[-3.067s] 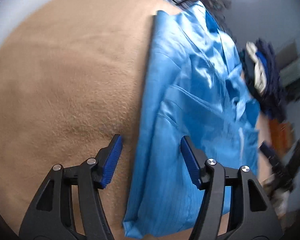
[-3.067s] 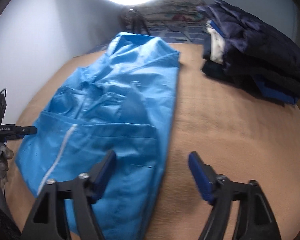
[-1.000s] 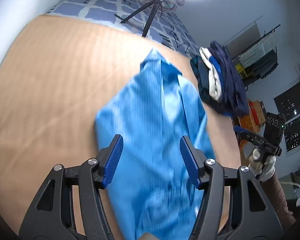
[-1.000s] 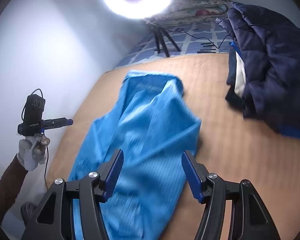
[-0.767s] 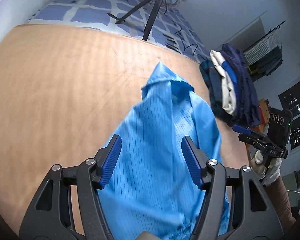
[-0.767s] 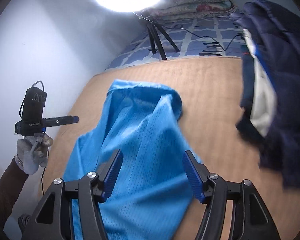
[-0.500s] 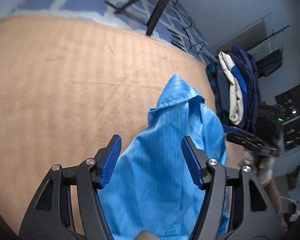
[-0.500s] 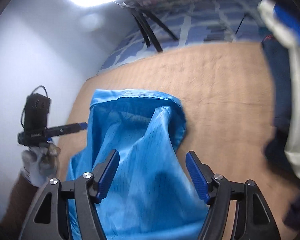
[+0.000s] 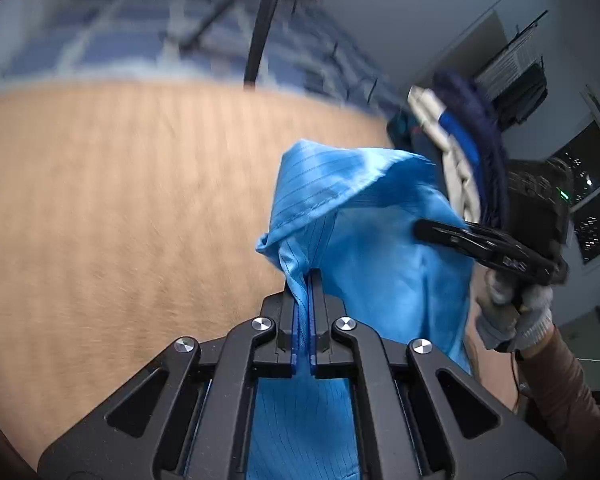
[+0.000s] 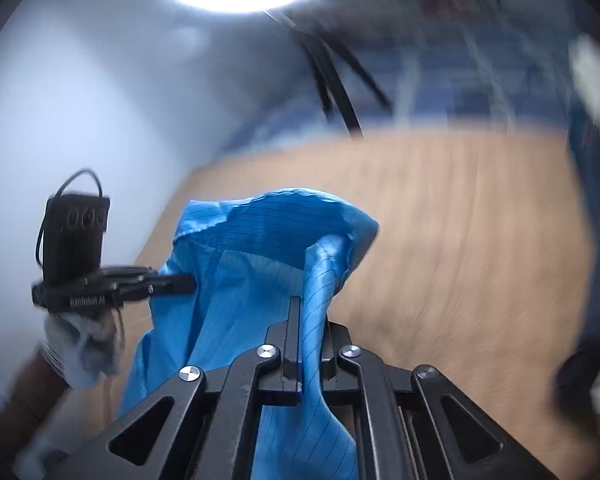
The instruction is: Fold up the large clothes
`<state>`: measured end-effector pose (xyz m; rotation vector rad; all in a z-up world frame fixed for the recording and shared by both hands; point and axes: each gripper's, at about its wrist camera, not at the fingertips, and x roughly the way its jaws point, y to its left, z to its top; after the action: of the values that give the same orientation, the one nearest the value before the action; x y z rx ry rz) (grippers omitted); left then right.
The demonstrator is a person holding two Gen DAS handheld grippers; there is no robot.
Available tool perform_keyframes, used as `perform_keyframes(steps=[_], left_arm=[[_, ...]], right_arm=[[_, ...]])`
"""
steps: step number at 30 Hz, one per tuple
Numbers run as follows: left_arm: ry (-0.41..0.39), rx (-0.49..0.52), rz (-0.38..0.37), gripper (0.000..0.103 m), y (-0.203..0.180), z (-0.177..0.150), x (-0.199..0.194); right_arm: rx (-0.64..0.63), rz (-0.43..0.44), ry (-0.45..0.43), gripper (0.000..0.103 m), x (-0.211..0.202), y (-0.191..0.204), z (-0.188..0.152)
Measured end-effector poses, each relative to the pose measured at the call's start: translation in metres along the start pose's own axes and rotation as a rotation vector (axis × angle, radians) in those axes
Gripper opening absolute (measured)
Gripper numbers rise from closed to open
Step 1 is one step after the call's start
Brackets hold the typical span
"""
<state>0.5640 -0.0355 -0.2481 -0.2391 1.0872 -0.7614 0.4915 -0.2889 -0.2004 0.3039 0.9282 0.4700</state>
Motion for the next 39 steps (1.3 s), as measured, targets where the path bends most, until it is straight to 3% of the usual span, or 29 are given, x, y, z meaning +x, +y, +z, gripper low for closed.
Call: perform_keyframes(steps=[4, 9, 13, 22, 30, 39], left_arm=[[-0.056, 0.028, 0.028, 0.000, -0.005, 0.003, -0.015], [0.017, 0.007, 0.114, 0.000, 0.003, 0.002, 0.019], [-0.007, 0.001, 0.106, 0.000, -0.005, 0.000, 0.010], [-0.085, 0.062, 0.093, 0.000, -0.055, -0.016, -0.071], [-0.118, 0.128, 0.102, 0.000, -0.117, -0.074, -0.144], [-0.157, 0.166, 0.080, 0.000, -0.173, -0.180, -0.193]], right_arm=[[-0.108, -0.064, -0.096, 0.000, -0.021, 0.022, -0.001], [-0.117, -0.217, 0.043, 0.000, 0.028, 0.016, -0.007], [-0.107, -0.191, 0.010, 0.000, 0.010, 0.026, -0.005], [-0.161, -0.154, -0.072, 0.000, -0.071, 0.082, -0.002], [-0.221, -0.121, -0.098, 0.000, -0.147, 0.149, -0.049], [-0.260, -0.112, -0.094, 0.000, -0.209, 0.209, -0.152]])
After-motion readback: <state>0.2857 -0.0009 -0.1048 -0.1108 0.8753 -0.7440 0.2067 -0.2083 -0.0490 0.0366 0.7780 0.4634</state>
